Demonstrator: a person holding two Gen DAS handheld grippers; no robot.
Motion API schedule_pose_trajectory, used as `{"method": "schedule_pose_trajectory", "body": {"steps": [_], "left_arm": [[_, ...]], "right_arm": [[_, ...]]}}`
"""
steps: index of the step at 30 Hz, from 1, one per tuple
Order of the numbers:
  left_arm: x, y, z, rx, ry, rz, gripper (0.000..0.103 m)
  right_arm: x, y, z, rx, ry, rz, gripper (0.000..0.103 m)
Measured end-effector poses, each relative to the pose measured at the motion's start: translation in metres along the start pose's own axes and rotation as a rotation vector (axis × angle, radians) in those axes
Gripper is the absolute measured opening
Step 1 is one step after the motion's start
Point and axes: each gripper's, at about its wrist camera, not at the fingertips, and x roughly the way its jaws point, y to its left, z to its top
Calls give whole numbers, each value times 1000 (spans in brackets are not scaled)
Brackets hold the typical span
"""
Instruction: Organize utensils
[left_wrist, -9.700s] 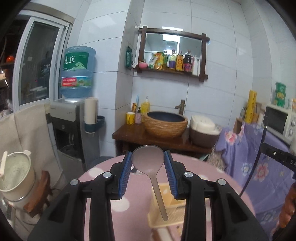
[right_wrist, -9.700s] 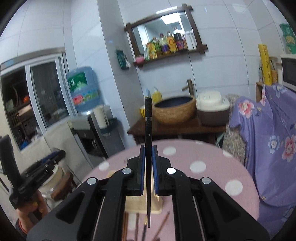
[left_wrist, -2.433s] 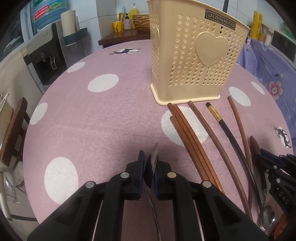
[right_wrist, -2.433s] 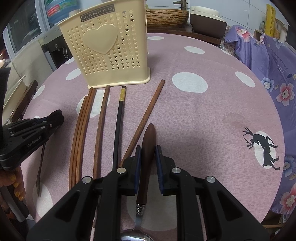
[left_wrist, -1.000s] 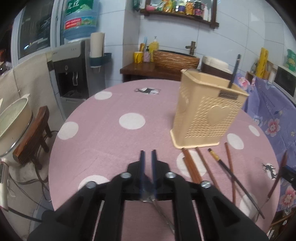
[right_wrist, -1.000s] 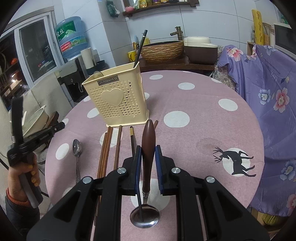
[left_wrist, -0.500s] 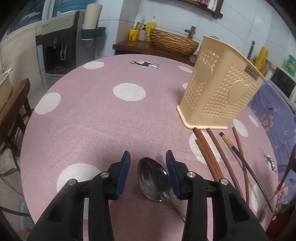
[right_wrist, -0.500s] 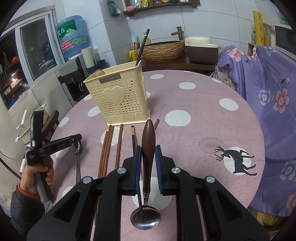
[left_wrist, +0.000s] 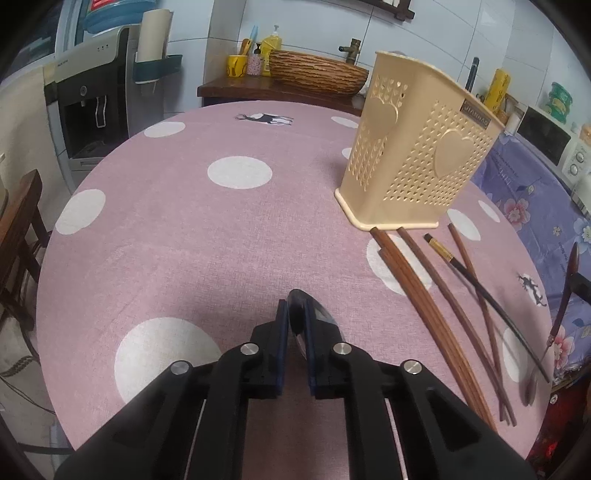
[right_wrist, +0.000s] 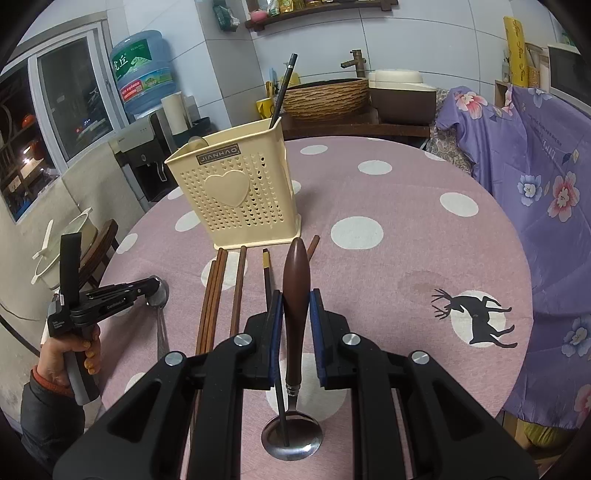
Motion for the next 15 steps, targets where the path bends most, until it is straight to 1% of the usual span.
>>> {"method": "schedule_pose_trajectory", "body": {"steps": [3, 7, 10, 15], "left_arm": [[-7, -4, 2, -12, -22, 0, 6], [-24, -20, 7, 8, -75, 0, 4], [-41, -32, 14, 28, -130, 15, 3], [-70, -59, 23, 104, -229, 72, 3]], "right_arm": [[-2, -1, 0, 4, -5, 3, 16], [-8, 0, 1, -2, -23, 7, 16], [-14, 3, 1, -23, -43, 2, 16], [-29, 9, 2, -61, -90, -4, 16]]}}
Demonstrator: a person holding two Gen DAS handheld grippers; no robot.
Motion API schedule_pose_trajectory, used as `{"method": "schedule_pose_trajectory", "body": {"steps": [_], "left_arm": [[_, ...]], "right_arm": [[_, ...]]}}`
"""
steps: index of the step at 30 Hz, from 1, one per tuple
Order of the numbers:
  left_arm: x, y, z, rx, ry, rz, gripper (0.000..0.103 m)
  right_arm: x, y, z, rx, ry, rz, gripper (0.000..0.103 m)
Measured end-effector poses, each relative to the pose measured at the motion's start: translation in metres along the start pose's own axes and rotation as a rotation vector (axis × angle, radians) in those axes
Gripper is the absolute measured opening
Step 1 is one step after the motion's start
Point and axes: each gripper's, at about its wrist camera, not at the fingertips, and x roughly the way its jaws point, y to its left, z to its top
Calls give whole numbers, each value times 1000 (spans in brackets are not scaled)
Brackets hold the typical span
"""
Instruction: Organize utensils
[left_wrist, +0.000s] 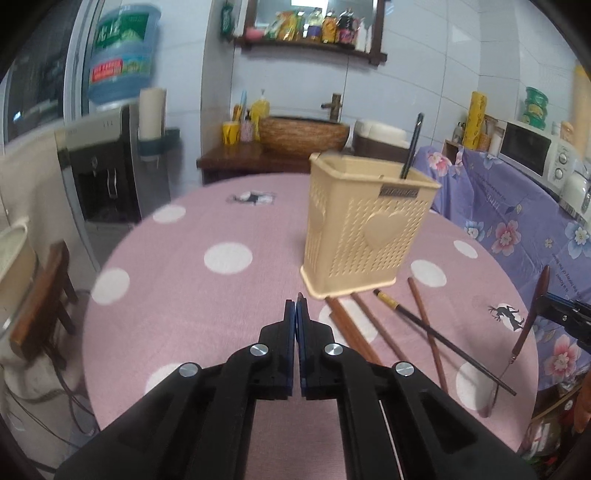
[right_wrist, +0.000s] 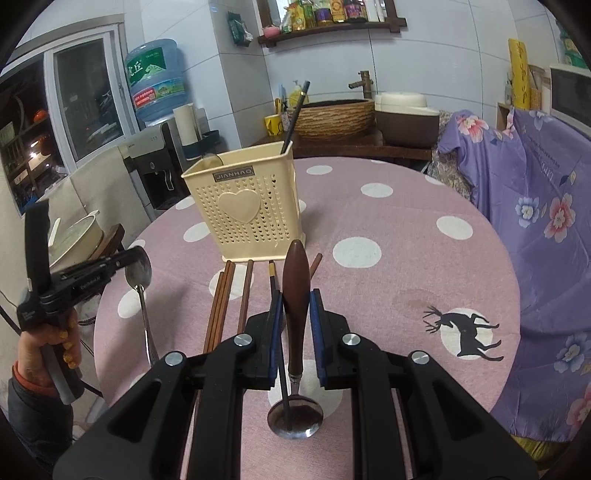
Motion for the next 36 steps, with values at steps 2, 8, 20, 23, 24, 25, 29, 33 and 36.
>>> {"method": "schedule_pose_trajectory", "body": {"steps": [2, 8, 20, 23, 24, 25, 29, 33, 36], "left_arm": [[-9, -8, 6, 28, -32, 20, 3], [-22, -16, 14, 39, -83, 56, 3], [-29, -27, 28, 51, -113, 49, 3], [-29, -30, 34, 50, -115, 32, 3], [-30, -31, 37, 49, -118, 26, 3], [-30, -32, 40, 47, -121, 19, 3], [-32, -36, 56, 40, -138, -4, 3], [-32, -40, 81, 44, -173, 4, 3], [-29, -37, 109, 13, -206, 5, 3]], "right_arm": [[-4, 3, 1, -21, -22, -8, 16], [-12, 8, 5, -50, -62, -28, 15], [-21, 11, 23, -84, -113, -38, 15], [-23, 13, 33, -87, -124, -9, 15], [-23, 13, 38, -83, -126, 4, 15], [-22, 13, 43, -77, -127, 18, 15], [-19, 12, 66, -57, -138, 66, 15], [-13, 14, 99, -40, -158, 97, 15], [-10, 21, 128, -41, -194, 113, 15]]}}
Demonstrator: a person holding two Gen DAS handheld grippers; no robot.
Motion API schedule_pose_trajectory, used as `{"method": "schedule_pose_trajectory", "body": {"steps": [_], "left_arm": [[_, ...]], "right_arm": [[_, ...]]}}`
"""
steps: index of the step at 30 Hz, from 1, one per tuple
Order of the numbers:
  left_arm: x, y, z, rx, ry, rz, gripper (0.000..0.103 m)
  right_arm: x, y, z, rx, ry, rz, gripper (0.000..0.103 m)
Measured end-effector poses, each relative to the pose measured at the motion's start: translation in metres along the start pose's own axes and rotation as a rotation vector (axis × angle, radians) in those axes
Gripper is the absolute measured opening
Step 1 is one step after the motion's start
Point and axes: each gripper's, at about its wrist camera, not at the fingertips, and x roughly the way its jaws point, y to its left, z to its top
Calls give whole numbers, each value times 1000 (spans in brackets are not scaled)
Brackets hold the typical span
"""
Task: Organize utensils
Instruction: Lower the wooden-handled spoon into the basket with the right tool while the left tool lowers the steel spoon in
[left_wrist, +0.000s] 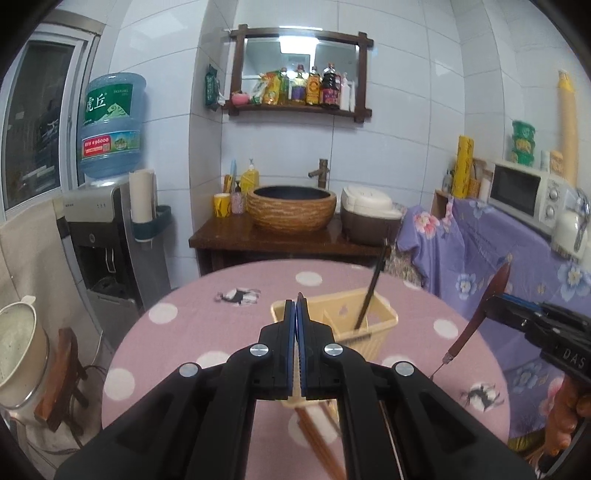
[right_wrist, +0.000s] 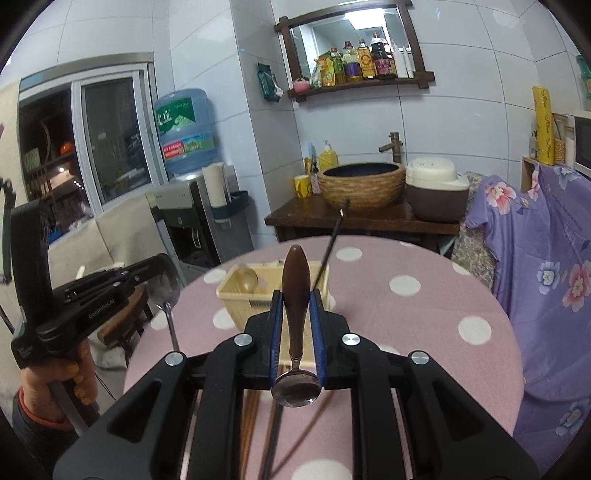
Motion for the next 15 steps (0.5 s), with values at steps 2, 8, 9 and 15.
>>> {"method": "schedule_pose_trajectory", "body": {"steps": [2, 8, 9, 15], "left_arm": [[5, 1, 17, -4, -34, 31, 3], [27, -6, 60, 49, -152, 205, 3], [30, -8, 63, 71, -168, 236, 3], [59, -22, 61, 193, -209, 380, 3]], "right_arm": [[6, 6, 21, -21, -34, -12, 15], [35, 19, 68, -53, -99, -52, 15], [41, 21, 72, -58, -103, -58, 15], [73, 18, 73, -48, -93, -86, 16]]}}
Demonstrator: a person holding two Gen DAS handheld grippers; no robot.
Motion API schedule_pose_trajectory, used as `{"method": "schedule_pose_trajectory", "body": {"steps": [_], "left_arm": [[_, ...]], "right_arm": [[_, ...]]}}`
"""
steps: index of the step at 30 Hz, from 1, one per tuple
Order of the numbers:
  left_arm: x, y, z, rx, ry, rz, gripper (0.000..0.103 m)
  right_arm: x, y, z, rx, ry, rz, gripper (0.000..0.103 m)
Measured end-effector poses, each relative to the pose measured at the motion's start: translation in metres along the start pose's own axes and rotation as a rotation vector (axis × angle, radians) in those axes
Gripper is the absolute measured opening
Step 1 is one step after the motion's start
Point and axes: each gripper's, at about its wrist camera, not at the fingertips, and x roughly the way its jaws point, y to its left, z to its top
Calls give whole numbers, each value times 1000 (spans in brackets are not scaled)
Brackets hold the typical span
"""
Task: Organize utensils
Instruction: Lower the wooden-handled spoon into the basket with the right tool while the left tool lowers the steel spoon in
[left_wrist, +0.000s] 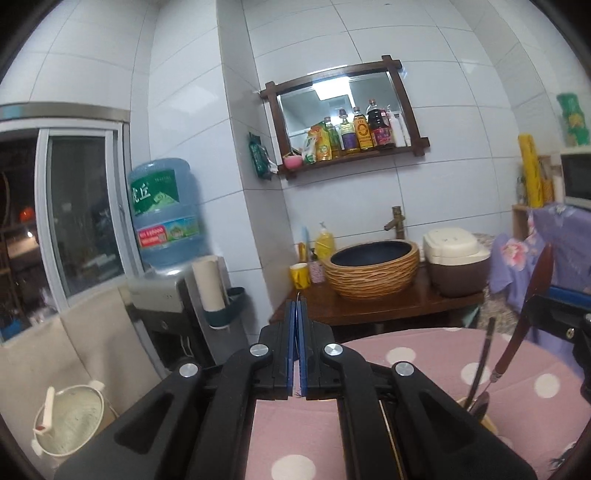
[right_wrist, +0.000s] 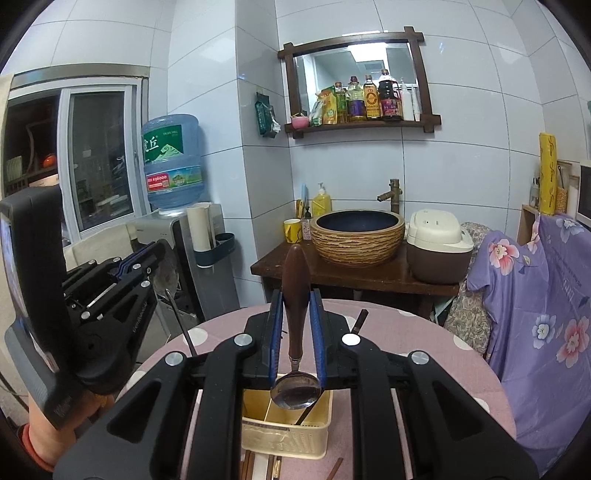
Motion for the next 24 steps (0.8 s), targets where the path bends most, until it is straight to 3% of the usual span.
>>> {"method": "schedule_pose_trajectory", "body": {"steps": [13, 24], "left_arm": [[6, -25, -56, -7, 53, -51, 3], [2, -36, -88, 41, 93, -99, 3]], "right_arm": [[33, -7, -62, 9, 100, -15, 16], [39, -13, -89, 38, 166, 16, 16]]}}
